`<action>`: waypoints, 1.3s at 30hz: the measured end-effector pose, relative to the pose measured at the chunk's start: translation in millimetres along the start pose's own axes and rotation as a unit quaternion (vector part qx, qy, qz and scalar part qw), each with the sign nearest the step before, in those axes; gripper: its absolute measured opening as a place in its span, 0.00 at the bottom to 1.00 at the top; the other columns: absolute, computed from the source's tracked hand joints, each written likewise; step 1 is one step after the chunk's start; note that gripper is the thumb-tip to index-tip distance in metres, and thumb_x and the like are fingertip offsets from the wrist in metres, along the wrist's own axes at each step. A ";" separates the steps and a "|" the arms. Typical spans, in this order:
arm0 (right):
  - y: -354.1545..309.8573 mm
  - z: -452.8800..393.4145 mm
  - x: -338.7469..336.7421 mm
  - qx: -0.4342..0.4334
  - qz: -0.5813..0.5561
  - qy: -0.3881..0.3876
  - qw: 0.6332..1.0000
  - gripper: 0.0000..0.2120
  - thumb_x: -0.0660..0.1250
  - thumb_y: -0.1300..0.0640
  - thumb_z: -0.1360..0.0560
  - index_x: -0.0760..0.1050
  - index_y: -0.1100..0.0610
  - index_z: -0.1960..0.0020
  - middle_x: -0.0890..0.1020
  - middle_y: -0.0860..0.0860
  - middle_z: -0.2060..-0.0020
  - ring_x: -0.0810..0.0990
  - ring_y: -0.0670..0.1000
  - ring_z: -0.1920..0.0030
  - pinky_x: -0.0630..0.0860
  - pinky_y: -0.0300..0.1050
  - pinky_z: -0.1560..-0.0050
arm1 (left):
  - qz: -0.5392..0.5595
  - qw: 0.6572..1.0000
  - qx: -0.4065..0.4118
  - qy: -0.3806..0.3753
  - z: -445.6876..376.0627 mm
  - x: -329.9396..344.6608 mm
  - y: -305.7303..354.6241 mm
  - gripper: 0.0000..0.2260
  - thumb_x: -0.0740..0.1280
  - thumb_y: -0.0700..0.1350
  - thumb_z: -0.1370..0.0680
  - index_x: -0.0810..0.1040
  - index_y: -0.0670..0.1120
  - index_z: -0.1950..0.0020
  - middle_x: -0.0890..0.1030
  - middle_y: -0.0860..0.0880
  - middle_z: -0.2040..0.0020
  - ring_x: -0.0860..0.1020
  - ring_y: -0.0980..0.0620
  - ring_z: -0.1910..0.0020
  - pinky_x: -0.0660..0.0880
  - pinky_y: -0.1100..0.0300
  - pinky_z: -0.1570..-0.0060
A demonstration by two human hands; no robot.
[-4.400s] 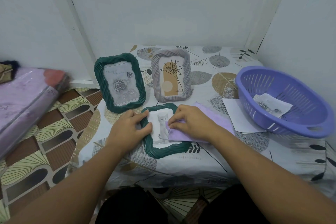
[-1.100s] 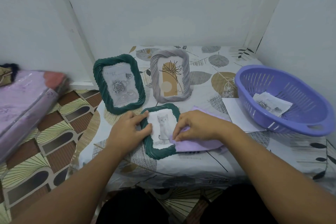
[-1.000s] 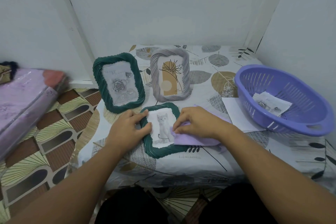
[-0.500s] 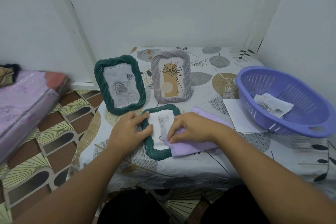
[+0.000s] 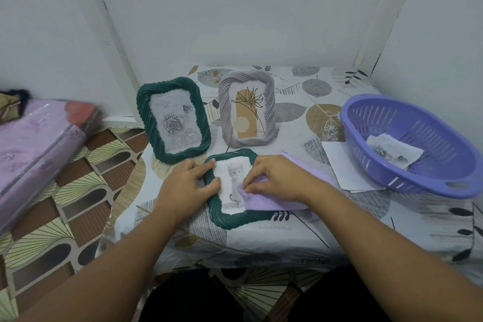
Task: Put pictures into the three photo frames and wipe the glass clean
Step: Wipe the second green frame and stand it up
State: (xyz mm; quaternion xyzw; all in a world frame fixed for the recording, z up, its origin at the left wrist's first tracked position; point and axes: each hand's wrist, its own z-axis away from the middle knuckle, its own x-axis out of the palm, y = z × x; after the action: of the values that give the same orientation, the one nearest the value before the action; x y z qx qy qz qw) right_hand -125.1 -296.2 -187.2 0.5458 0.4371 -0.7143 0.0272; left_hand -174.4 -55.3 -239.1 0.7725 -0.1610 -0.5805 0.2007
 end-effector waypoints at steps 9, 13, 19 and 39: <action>2.5 0.4 -7.1 0.004 0.007 -0.020 1.000 0.05 0.76 0.51 0.26 0.87 0.46 0.51 0.81 0.45 0.55 0.79 0.42 0.52 0.75 0.44 0.43 | 0.001 1.000 0.002 -0.001 -0.8 1.1 -1.5 0.24 0.70 0.60 0.24 0.76 0.59 0.29 0.72 0.56 0.54 0.72 0.56 0.50 0.72 0.56 0.50; -1.7 2.8 -1.8 -0.005 -0.027 -0.029 0.999 0.05 0.76 0.51 0.26 0.87 0.46 0.51 0.81 0.45 0.54 0.78 0.42 0.51 0.74 0.41 0.44 | -0.001 1.000 0.004 0.001 -0.6 0.9 -1.3 0.24 0.69 0.61 0.24 0.76 0.59 0.29 0.72 0.57 0.54 0.72 0.56 0.50 0.72 0.56 0.51; 2.4 2.0 2.2 0.000 -0.031 0.003 1.000 0.05 0.75 0.49 0.26 0.87 0.44 0.51 0.80 0.45 0.54 0.78 0.42 0.52 0.75 0.46 0.43 | -0.001 1.000 0.002 0.002 -0.4 1.3 -0.5 0.24 0.69 0.60 0.24 0.76 0.59 0.29 0.72 0.56 0.53 0.71 0.57 0.49 0.72 0.56 0.49; -0.3 -5.4 3.9 -0.016 -0.045 -0.024 0.999 0.05 0.76 0.49 0.26 0.87 0.45 0.50 0.81 0.45 0.54 0.78 0.41 0.51 0.75 0.45 0.42 | 0.000 1.000 0.004 -0.004 -1.0 1.6 -2.3 0.27 0.65 0.65 0.27 0.77 0.59 0.29 0.72 0.57 0.53 0.71 0.57 0.50 0.72 0.56 0.50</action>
State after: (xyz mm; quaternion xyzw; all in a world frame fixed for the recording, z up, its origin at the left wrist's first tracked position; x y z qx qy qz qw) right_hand -122.8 -290.8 -190.3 0.5073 0.4723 -0.7207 0.0143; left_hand -173.0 -53.9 -241.3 0.7710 -0.1639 -0.5830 0.1968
